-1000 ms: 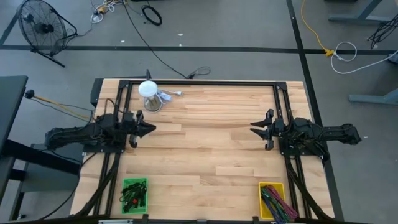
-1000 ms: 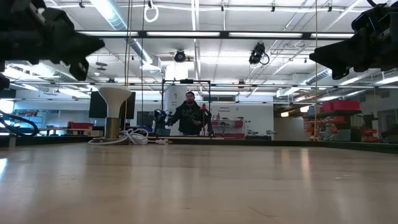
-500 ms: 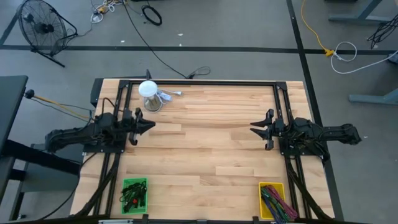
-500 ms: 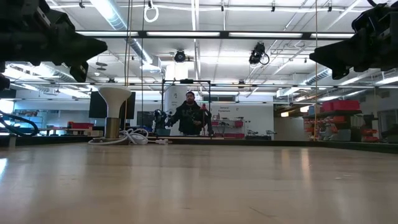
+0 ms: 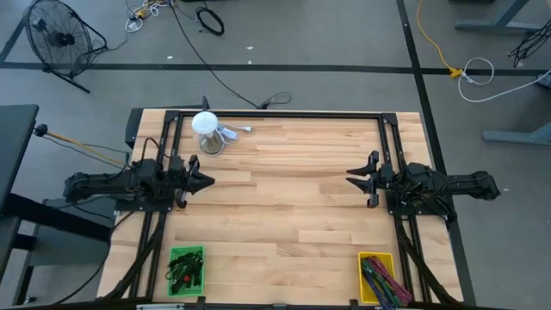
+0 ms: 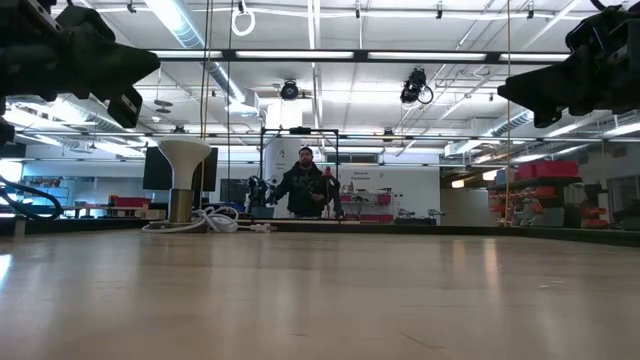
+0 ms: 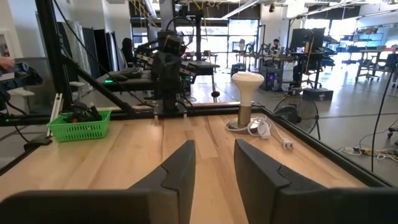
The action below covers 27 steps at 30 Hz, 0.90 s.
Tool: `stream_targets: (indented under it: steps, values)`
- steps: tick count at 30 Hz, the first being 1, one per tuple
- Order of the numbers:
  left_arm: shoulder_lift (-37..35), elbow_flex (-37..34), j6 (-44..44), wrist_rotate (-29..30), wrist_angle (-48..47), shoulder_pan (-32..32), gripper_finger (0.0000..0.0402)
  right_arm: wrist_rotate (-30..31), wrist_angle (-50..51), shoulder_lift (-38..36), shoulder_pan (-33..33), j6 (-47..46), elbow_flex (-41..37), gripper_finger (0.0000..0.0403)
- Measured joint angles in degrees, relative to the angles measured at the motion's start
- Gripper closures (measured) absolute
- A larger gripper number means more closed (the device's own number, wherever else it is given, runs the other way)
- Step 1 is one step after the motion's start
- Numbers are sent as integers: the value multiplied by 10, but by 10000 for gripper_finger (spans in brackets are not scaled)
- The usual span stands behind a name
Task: Pick & Place USB Port
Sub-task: Return to Home Position
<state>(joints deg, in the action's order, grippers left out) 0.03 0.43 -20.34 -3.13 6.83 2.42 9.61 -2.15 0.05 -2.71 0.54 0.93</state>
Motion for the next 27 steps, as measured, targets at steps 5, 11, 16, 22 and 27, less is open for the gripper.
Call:
stream_targets:
  steps: [5, 11, 16, 22, 27]
  values:
    - [0, 0, 0, -5, 0, -4, 367, 0, 0, 0, 0, 0, 0, 292]
    - [3, 0, 54, -5, 0, -4, 367, 0, 0, 0, 0, 0, 0, 292]
    - [2, 0, 159, 11, -43, -4, 367, 0, 0, 0, 0, 0, 0, 292]
    - [2, 0, 168, 41, -52, -4, 367, 0, 0, 0, 0, 0, 0, 292]
    - [2, 0, 119, 42, -45, -4, 367, 0, 0, 0, 0, 0, 0, 292]
